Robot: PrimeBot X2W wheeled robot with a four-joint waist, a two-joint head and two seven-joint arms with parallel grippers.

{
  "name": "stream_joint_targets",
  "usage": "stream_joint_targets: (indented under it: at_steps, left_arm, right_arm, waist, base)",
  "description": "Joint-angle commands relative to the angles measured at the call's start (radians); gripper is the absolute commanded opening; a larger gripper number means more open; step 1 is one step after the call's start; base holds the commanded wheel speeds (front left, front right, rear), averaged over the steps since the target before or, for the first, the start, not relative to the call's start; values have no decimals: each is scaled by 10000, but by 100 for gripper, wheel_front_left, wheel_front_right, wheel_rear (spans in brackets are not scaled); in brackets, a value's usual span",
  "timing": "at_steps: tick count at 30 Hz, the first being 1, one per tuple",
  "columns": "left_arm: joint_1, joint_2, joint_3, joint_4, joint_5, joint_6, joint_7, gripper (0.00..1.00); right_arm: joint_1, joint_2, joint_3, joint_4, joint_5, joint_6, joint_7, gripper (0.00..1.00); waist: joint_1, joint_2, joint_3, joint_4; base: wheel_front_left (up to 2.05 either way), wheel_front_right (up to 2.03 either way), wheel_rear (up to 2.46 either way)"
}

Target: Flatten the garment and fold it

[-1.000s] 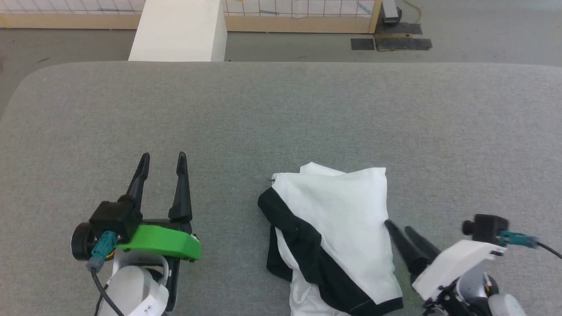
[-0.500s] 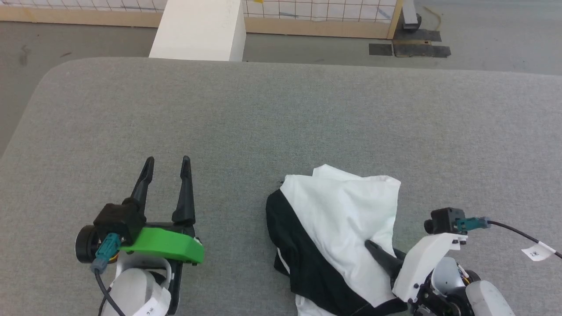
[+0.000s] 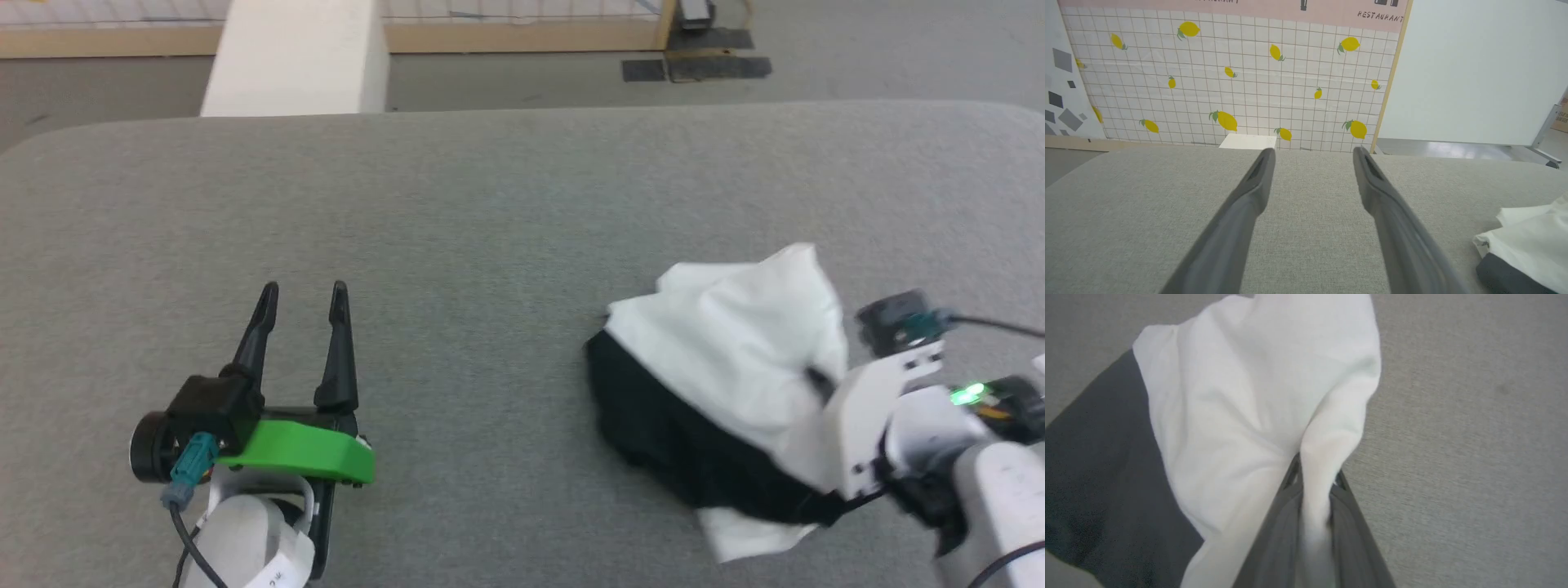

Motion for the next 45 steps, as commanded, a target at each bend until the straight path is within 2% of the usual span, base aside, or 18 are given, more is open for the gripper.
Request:
stream_joint_targets:
  at_steps: [1,7,11,15,24,31,32,33,34,39,45]
  left_arm:
    - [-229,-20,-4,-89,110,-59,-38,100]
    - [-758,66,-157,-262,349,-138,-38,100]
    - [-1079,271,-166,-419,528,-155,-38,100]
    - [-1439,501,-224,-541,691,-164,-33,100]
    - [-2060,934,-378,-1027,947,-174,336,100]
    - [-2110,1000,-429,-1112,895,-128,441,100]
    - [-2106,988,-450,-1080,873,-125,426,100]
    - [-2102,968,-471,-1045,857,-119,409,100]
    - [-2090,938,-491,-1003,834,-103,383,100]
    - [-1954,771,-539,-683,671,-30,202,100]
    - [-1493,503,-492,-109,269,41,13,100]
  right_arm:
    - [-310,-348,-142,-114,-178,-17,58,0]
    - [-1085,-1656,-683,282,-804,-17,-281,0]
    - [-1760,-1982,-1008,983,-884,-17,-936,0]
    - [-2454,-2208,-1367,1876,-1221,-17,-1705,0]
    - [-3951,-2475,-2542,4092,-2504,-17,-3665,0]
    - [-4841,-2348,-3265,5436,-3189,-17,-4693,0]
    - [-4925,-2357,-3322,5602,-3279,-17,-4840,36]
    - [-4992,-2354,-3391,5750,-3304,-17,-4928,57]
    - [-5072,-2355,-3500,5922,-3336,-17,-5019,100]
    - [-5234,-2423,-3656,6236,-3516,-17,-5691,100]
    - [-4833,-2171,-3456,5890,-2906,-17,-6586,100]
  waist:
    - [0,0,516,-778]
    - [0,0,1256,-1793]
    - [0,0,1840,-2465]
    - [0,0,2438,-2860]
    - [0,0,3452,-2849]
    - [0,0,3595,-2485]
    - [0,0,3566,-2411]
    - [0,0,3524,-2346]
    - [0,0,3466,-2275]
    - [0,0,2923,-1960]
    - [0,0,1728,-1609]
  base:
    - [0,0,0]
    - [0,0,0]
    - [0,0,0]
    - [0,0,0]
    - [0,0,0]
    - [0,0,0]
    - [0,0,0]
    - [0,0,0]
    - [0,0,0]
    - [0,0,0]
    - [0,0,0]
